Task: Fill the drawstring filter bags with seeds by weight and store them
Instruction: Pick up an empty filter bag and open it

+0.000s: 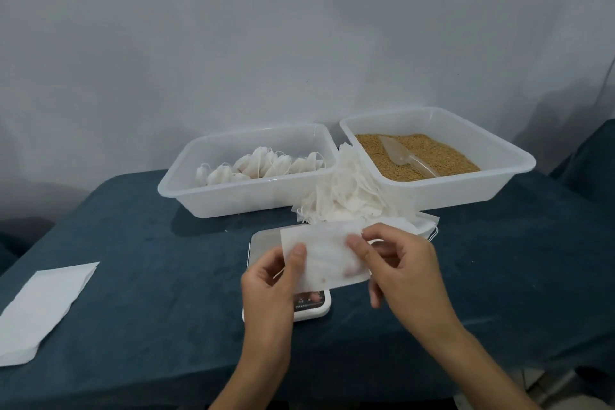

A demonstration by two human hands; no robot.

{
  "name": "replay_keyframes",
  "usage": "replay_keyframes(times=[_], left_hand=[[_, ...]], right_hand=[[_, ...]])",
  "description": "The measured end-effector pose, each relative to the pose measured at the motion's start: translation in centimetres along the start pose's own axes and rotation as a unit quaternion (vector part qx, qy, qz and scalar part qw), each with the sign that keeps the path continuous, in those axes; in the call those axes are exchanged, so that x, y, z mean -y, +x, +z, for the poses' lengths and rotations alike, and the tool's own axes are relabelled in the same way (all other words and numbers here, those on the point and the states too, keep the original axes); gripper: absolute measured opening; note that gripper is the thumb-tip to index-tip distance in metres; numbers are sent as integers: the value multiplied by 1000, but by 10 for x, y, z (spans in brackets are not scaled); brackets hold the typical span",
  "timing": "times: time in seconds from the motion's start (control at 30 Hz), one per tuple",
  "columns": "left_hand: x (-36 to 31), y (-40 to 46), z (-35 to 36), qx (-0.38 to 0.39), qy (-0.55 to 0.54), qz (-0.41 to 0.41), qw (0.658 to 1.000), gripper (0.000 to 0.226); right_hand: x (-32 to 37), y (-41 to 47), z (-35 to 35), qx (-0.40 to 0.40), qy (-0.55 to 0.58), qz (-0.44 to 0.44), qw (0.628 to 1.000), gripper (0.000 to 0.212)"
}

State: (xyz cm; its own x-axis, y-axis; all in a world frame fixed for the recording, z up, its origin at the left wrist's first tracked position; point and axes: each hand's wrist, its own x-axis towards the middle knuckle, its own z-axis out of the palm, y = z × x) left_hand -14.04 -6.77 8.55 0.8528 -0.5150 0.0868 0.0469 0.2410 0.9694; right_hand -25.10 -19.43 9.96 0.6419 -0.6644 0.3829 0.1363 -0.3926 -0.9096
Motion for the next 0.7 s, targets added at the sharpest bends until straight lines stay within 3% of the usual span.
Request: replay_keyframes(times=[0.13,0.33,0.53,0.7], left_hand=[[0,2,-1,19,-21,-24,999,32],[1,1,-4,14,-26,-27,999,32],[2,1,-3,46,-29,-55,997,38],[5,2,-3,14,-27,-52,998,41]], right_hand=[[2,-2,1,105,11,-9,994,27],[2,-4,2,37,24,-13,999,31],[11,-5,5,98,-38,-128,986,20],[2,-6,3,63,-61,-123,989,31]])
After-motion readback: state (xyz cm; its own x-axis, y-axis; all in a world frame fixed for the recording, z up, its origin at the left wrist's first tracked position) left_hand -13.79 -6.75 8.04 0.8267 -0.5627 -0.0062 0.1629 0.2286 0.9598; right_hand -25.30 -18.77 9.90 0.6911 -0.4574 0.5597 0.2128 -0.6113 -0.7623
